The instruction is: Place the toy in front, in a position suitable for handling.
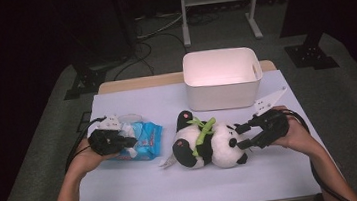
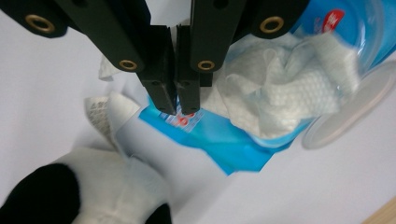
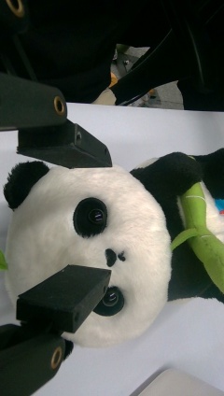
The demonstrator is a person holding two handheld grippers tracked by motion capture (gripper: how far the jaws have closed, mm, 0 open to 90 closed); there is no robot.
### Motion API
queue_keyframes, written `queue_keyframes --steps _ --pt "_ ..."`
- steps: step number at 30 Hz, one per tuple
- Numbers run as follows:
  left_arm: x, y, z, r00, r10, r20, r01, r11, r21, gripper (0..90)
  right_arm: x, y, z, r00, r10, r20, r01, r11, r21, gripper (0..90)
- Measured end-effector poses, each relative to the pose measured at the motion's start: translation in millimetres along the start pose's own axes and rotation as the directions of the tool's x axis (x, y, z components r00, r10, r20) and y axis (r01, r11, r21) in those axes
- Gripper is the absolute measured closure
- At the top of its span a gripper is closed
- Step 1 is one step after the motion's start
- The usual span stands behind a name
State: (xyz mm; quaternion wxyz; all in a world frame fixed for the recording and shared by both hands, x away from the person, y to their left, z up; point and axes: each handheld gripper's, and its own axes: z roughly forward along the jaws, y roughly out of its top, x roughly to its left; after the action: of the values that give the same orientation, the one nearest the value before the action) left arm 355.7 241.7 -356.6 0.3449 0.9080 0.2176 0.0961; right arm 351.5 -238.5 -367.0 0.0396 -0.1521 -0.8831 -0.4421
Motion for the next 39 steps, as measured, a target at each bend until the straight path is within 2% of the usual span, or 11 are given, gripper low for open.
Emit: queue_keyframes --steps 6,13,14,19,25,30,31,36,37,38,39 --pt "-5.4 13.3 -2.6 0.9983 0.01 0.057 -0.007 0.9988 -0.049 87.6 -0.1 0.2 0.0 1.0 -0.001 -0.002 0.001 1.0 -0.001 38.3" --pt "-12.6 31.9 -1.2 0.9956 0.044 0.083 -0.038 0.9969 -0.07 87.6 0.7 0.7 -1.2 1.0 0.001 0.001 -0.001 1.0 -0.004 38.3" --pt "-16.2 41.6 1.0 0.9933 0.066 0.095 -0.06 0.9957 -0.072 87.6 0.7 0.7 -1.3 1.0 -0.002 0.002 0.002 1.0 -0.006 38.4" --pt "-20.7 52.8 4.1 0.9906 0.085 0.107 -0.077 0.994 -0.077 87.4 0.4 0.4 -2.8 1.0 -0.002 0.003 0.002 1.0 -0.009 38.4" --pt "-27.1 72.4 11.8 0.9828 0.116 0.144 -0.104 0.9906 -0.089 87.5 0.0 -0.2 -6.0 1.0 -0.001 0.007 0.001 1.0 -0.016 38.3" --pt "-37.0 94.5 21.1 0.9714 0.158 0.177 -0.141 0.9846 -0.103 87.4 -0.5 -1.1 -10.3 0.9999 0.006 0.009 -0.005 1.0 -0.029 38.3" --pt "-37.0 94.5 21.1 0.9714 0.158 0.177 -0.141 0.9846 -0.103 87.4 -0.5 -1.1 -10.3 0.9999 0.006 0.009 -0.005 1.0 -0.029 38.3" --pt "-49.7 121.5 31.9 0.9538 0.212 0.213 -0.192 0.9749 -0.114 87.4 -1.4 -2.0 -13.2 0.9999 0.004 0.013 -0.003 0.999 -0.033 38.3" --pt "-49.7 121.5 31.9 0.9538 0.212 0.213 -0.192 0.9749 -0.114 87.4 -1.4 -2.0 -13.2 0.9999 0.004 0.013 -0.003 0.999 -0.033 38.3" --pt "-52.4 126.4 34.4 0.9501 0.222 0.219 -0.201 0.9729 -0.115 87.4 -1.8 -2.2 -13.9 0.9999 0.003 0.012 -0.002 0.999 -0.035 38.3" --pt "-57.5 135.8 40.0 0.9421 0.245 0.229 -0.223 0.9677 -0.118 87.4 -1.7 -2.7 -16.3 0.9998 0.009 0.015 -0.008 0.999 -0.035 38.3"
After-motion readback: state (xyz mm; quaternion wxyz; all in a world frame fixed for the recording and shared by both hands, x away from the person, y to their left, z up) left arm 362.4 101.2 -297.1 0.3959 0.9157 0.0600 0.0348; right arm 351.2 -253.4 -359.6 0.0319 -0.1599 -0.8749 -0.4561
